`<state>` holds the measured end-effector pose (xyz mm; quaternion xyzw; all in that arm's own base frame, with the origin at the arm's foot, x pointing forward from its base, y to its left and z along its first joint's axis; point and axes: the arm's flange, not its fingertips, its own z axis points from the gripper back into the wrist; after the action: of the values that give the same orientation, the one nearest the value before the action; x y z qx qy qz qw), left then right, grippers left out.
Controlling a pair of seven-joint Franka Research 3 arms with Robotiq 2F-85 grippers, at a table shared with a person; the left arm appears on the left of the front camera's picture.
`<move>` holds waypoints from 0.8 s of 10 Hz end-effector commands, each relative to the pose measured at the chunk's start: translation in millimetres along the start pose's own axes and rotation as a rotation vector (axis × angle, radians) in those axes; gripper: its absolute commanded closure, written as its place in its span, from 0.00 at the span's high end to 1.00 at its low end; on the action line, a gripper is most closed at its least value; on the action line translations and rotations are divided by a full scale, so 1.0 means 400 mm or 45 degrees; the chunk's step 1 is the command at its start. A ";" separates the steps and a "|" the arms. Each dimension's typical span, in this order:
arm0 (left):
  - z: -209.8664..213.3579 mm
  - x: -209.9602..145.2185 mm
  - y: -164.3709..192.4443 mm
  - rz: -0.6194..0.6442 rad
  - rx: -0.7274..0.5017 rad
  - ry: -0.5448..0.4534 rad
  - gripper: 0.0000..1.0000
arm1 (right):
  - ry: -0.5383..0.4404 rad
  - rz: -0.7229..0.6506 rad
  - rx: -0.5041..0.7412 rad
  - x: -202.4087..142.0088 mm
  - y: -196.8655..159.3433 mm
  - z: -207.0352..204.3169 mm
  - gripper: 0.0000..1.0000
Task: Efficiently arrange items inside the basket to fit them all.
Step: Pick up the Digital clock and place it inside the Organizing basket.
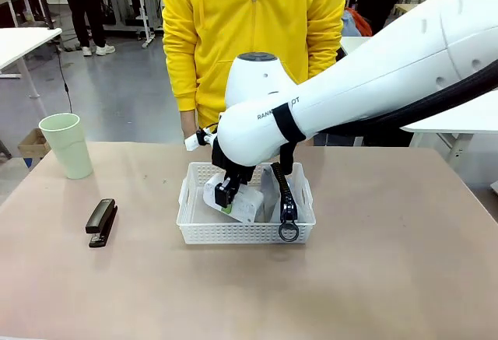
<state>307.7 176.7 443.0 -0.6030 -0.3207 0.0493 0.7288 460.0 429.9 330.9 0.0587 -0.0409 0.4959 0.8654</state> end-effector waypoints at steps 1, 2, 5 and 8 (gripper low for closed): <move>0.002 -0.003 -0.006 -0.012 -0.013 0.004 1.00 | 0.025 -0.005 -0.048 0.017 0.012 0.010 0.53; 0.002 -0.003 -0.006 -0.012 -0.013 0.004 1.00 | 0.035 -0.005 -0.048 0.017 0.011 0.006 0.53; 0.002 -0.003 -0.006 -0.012 -0.013 0.004 1.00 | 0.053 -0.008 -0.025 0.023 0.005 -0.008 0.76; 0.002 -0.003 -0.006 -0.012 -0.013 0.004 1.00 | 0.043 -0.001 -0.033 0.028 0.001 -0.015 1.00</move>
<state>307.7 176.7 443.0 -0.6030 -0.3207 0.0493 0.7288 463.2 436.0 325.7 0.0550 -0.0258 0.5017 0.8629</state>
